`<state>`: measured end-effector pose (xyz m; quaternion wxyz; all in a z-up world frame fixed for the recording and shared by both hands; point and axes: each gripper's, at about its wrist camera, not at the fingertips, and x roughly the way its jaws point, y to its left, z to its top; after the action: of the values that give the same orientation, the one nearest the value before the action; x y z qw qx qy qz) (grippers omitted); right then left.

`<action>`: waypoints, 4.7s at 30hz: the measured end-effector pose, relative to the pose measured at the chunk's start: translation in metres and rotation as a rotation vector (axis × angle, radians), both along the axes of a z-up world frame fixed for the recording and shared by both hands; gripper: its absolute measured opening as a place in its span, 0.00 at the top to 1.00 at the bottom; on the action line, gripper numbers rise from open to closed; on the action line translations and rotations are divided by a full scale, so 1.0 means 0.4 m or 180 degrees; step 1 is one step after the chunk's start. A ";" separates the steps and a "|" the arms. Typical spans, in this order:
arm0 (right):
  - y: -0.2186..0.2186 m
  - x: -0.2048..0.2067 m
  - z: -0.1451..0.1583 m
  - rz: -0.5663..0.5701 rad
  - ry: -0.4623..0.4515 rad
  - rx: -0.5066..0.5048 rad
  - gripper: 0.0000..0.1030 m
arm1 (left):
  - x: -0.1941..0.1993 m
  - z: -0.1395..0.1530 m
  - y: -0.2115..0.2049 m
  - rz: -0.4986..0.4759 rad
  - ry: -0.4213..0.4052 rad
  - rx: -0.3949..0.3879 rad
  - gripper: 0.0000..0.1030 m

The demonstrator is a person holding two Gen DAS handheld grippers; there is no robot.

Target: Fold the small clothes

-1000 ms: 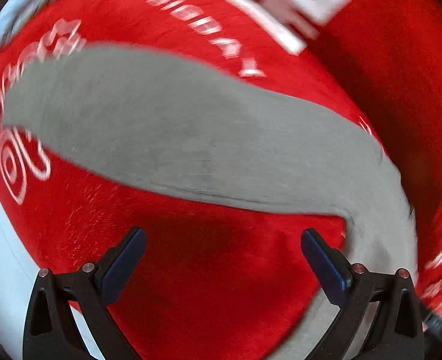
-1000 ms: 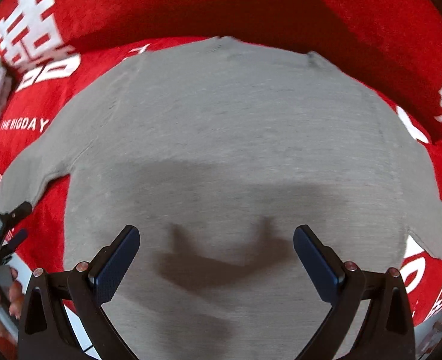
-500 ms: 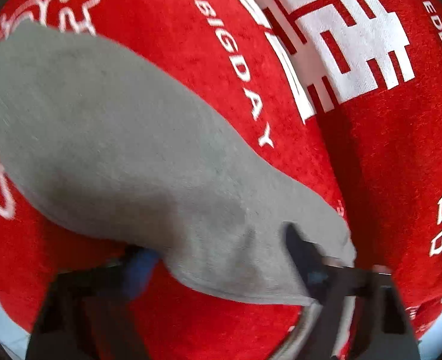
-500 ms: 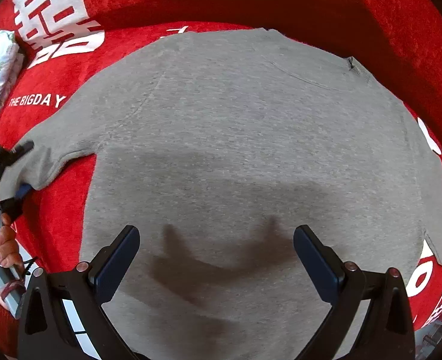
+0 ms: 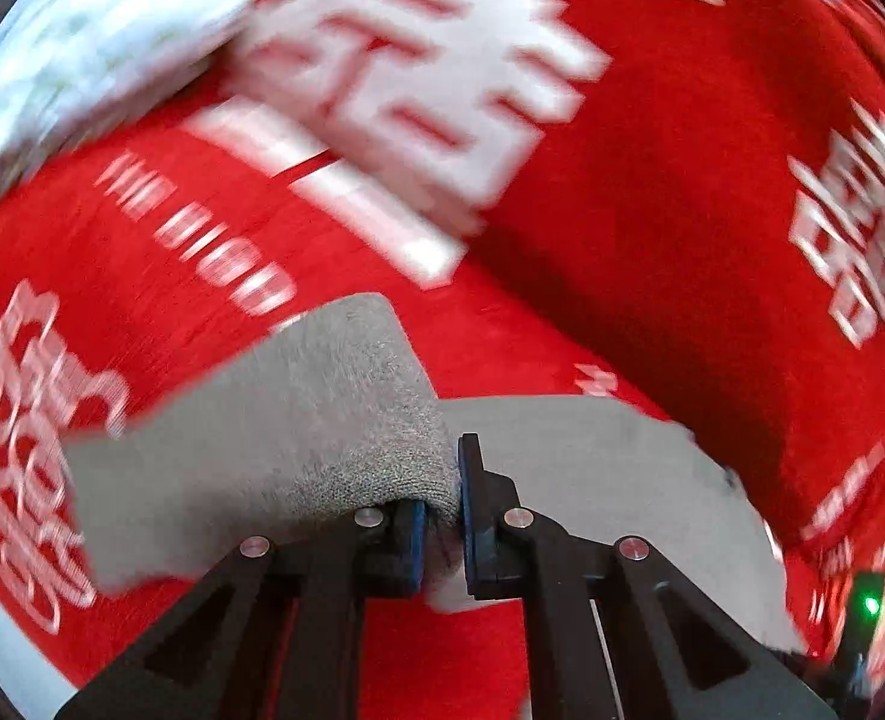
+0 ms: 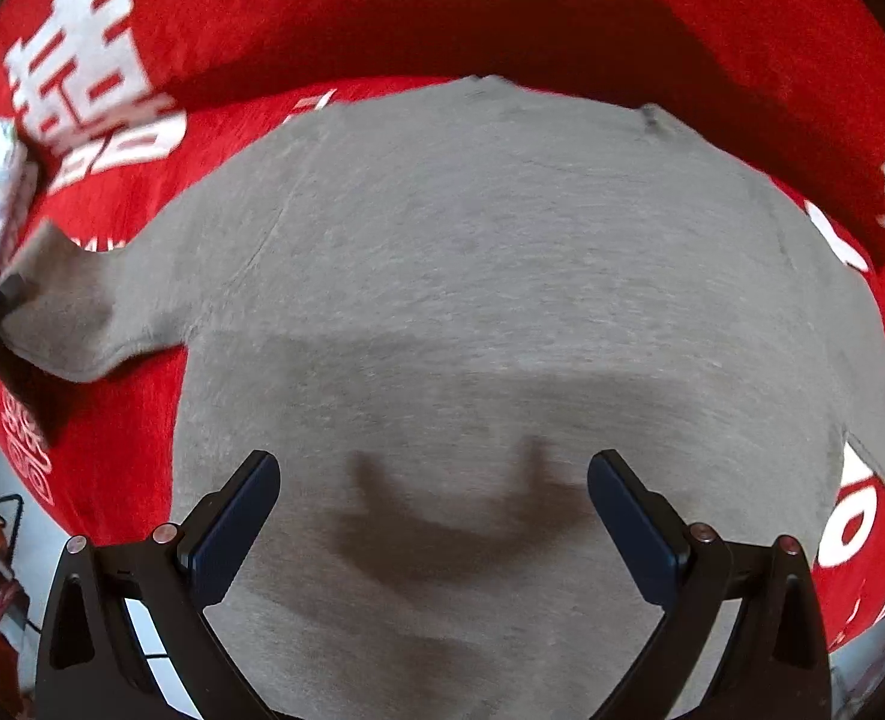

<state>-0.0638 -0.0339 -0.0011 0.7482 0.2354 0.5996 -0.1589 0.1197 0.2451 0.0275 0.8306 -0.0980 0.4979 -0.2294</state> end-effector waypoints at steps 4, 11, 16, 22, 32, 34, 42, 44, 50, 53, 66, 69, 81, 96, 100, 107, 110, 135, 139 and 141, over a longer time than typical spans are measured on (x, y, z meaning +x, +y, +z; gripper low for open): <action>-0.074 -0.064 0.037 -0.0298 -0.0185 0.0002 0.01 | -0.044 0.092 -0.207 -0.0729 -0.0435 0.0084 0.90; -0.267 -0.201 0.015 -0.0882 -0.0205 0.0039 0.01 | -0.228 -0.003 -0.626 -0.1935 -0.0463 0.0446 0.90; -0.352 -0.267 -0.035 -0.1113 -0.0060 0.0133 0.01 | -0.290 -0.175 -0.724 -0.2122 -0.0041 0.0997 0.90; -0.354 -0.230 -0.035 -0.0853 -0.0091 0.0057 0.01 | -0.274 -0.137 -0.667 -0.2084 0.0048 0.1062 0.50; -0.090 0.087 0.038 0.0984 -0.0489 -0.0738 0.01 | -0.093 -0.127 -0.274 -0.0780 0.0263 0.1480 0.22; -0.012 0.150 -0.002 0.1432 -0.0355 -0.1077 0.01 | -0.074 -0.158 -0.235 -0.0679 0.0431 0.1390 0.22; -0.029 0.262 -0.029 0.1080 -0.0463 -0.1266 0.92 | -0.089 -0.184 -0.219 -0.0628 0.0368 0.1293 0.13; -0.126 0.208 0.009 0.0330 -0.0743 -0.0869 0.92 | -0.089 -0.186 -0.224 -0.0657 0.0372 0.1303 0.13; -0.399 -0.116 -0.072 -0.2111 -0.1335 0.0689 0.77 | -0.071 -0.207 -0.270 -0.0769 0.0332 0.1363 0.13; -0.448 -0.241 -0.157 -0.2830 -0.1387 0.1258 0.50 | -0.070 -0.207 -0.274 -0.0807 0.0316 0.1383 0.13; -0.243 -0.146 -0.167 -0.1875 -0.1369 0.2526 0.39 | 0.111 -0.177 -0.313 -0.0887 0.0631 0.1151 0.13; -0.104 -0.042 -0.201 -0.1604 -0.1280 0.2938 0.39 | 0.162 -0.211 -0.348 -0.0972 0.0771 0.1157 0.13; -0.008 0.093 -0.244 -0.1893 -0.1458 0.3113 0.94 | 0.196 -0.216 -0.383 -0.1299 0.0802 0.0981 0.83; -0.253 -0.164 -0.137 -0.1897 -0.1243 0.1771 0.35 | 0.130 -0.141 -0.365 -0.1261 0.0451 0.1169 0.83; -0.404 -0.289 -0.153 -0.2553 -0.1169 0.1489 0.35 | 0.071 -0.138 -0.413 -0.1326 0.0403 0.1174 0.83; -0.527 -0.306 -0.182 -0.2782 -0.1204 0.1524 0.92 | -0.002 -0.183 -0.449 -0.1348 0.0378 0.1419 0.83; -0.537 -0.282 -0.152 -0.2369 -0.1063 0.1161 0.92 | -0.010 -0.180 -0.454 -0.1356 0.0304 0.1497 0.83; -0.572 -0.531 -0.133 -0.2084 -0.0898 0.1371 0.22 | -0.319 -0.080 -0.695 -0.1680 0.0086 0.1619 0.07; -0.572 -0.535 -0.131 -0.2018 -0.0973 0.1440 0.17 | -0.341 -0.099 -0.735 -0.1678 0.0197 0.1699 0.07; -0.569 -0.529 -0.126 -0.1965 -0.1035 0.1451 0.14 | -0.350 -0.107 -0.748 -0.1645 0.0196 0.1793 0.07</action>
<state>-0.2752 -0.2616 -0.0515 0.6792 0.5857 0.3947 -0.1997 -0.0204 -0.0540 -0.0154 0.7244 0.2560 0.5744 -0.2824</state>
